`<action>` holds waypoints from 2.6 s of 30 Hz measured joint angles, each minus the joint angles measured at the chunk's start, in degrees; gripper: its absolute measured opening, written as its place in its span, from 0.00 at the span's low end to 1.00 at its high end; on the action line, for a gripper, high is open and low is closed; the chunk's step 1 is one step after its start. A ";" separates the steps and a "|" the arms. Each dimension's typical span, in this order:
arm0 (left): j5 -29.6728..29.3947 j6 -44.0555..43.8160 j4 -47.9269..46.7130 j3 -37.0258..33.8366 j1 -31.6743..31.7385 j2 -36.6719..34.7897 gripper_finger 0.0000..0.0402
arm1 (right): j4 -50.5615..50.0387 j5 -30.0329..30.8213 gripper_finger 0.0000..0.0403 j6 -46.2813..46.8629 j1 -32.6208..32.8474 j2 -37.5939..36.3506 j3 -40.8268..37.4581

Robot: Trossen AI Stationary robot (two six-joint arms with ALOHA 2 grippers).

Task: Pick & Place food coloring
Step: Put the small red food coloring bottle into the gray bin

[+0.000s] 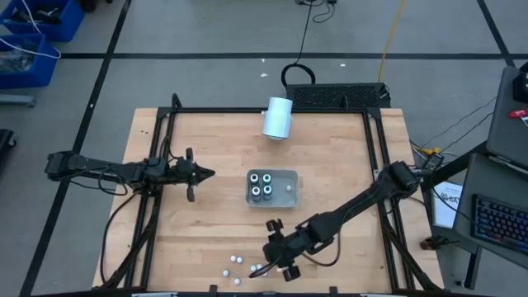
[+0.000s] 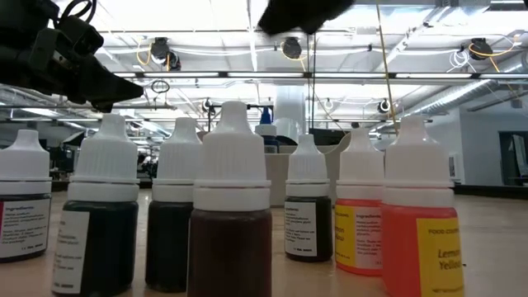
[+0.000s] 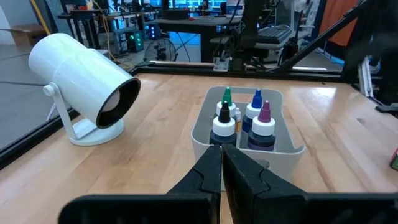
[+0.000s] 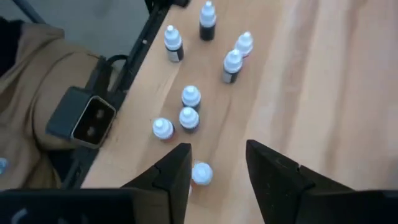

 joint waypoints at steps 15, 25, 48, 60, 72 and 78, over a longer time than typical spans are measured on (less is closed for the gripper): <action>0.00 -0.30 -0.78 0.00 -0.02 0.00 0.05 | 27.65 9.34 0.01 -5.32 2.56 -44.71 -39.03; 0.00 -3.03 -0.64 0.00 -0.02 0.00 0.05 | 51.53 9.37 0.00 -3.83 -0.40 -72.03 -72.55; -4.07 -3.80 -13.46 22.96 -14.49 16.96 0.05 | 58.26 3.26 0.00 -10.04 -4.82 -89.27 -88.88; -5.56 -18.81 -46.92 56.14 -30.85 59.56 0.05 | 58.69 3.26 0.00 -11.18 -4.92 -89.32 -88.94; 2.30 -19.72 -56.91 84.62 -33.59 84.98 0.33 | 60.31 3.26 0.00 -13.06 -5.14 -89.31 -89.01; 6.85 -21.05 -62.01 88.98 -33.44 91.21 0.47 | 60.31 3.26 0.00 -13.06 -5.14 -89.31 -89.01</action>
